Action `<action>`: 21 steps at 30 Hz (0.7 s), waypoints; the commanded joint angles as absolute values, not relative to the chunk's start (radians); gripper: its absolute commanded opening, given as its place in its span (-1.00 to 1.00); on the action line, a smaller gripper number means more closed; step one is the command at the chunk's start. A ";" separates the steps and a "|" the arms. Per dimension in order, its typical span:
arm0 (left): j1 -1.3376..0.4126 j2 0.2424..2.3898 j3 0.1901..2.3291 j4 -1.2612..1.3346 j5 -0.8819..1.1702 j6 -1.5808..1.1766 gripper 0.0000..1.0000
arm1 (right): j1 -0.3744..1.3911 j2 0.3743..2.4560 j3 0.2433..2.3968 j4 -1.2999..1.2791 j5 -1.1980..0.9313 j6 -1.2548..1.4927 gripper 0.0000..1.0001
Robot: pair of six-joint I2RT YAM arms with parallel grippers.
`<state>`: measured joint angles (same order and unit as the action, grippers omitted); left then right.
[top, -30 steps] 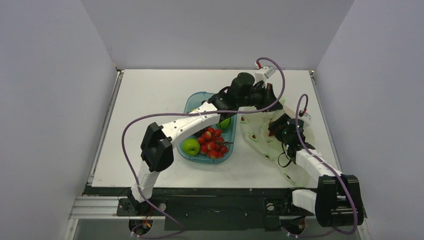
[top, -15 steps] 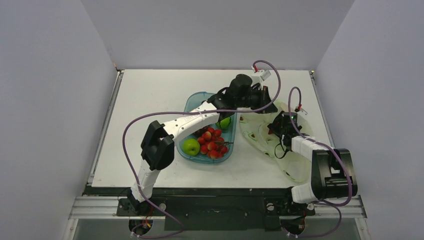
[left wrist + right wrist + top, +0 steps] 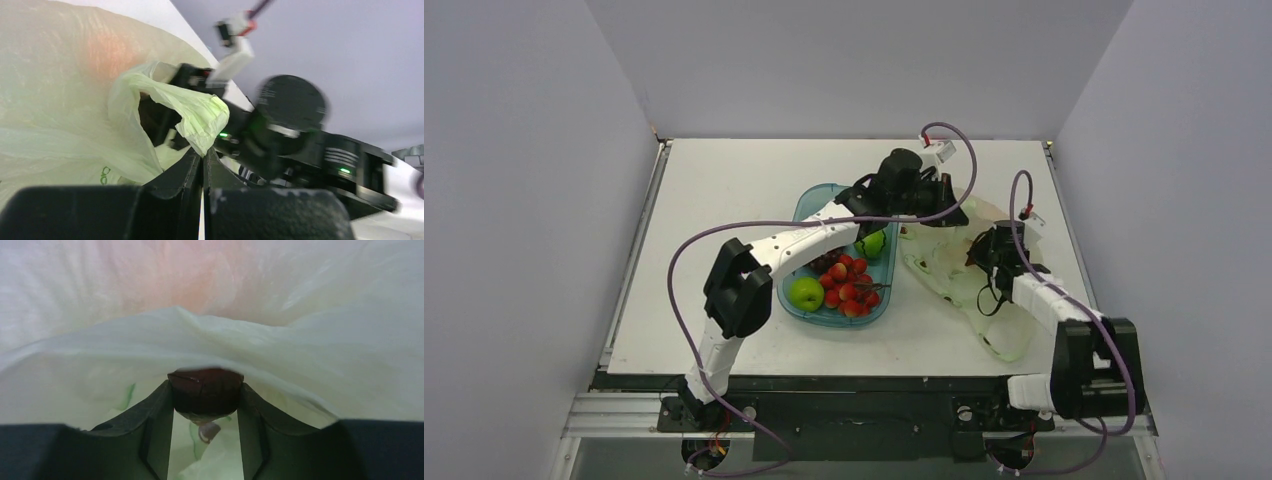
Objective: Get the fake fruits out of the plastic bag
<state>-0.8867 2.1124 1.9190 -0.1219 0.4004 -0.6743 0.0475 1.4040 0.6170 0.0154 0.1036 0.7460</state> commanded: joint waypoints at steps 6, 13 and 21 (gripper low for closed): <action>-0.858 2.082 1.948 -0.167 0.392 -0.654 -1.00 | 0.064 0.921 0.551 -0.201 0.063 0.700 -0.99; -0.855 2.096 1.974 -0.177 0.416 -0.657 -1.00 | 0.077 0.767 0.552 -0.287 -0.188 0.621 -1.00; -0.855 2.090 1.997 -0.241 0.439 -0.612 -1.00 | 0.440 0.686 0.437 -0.005 -0.251 0.649 -0.87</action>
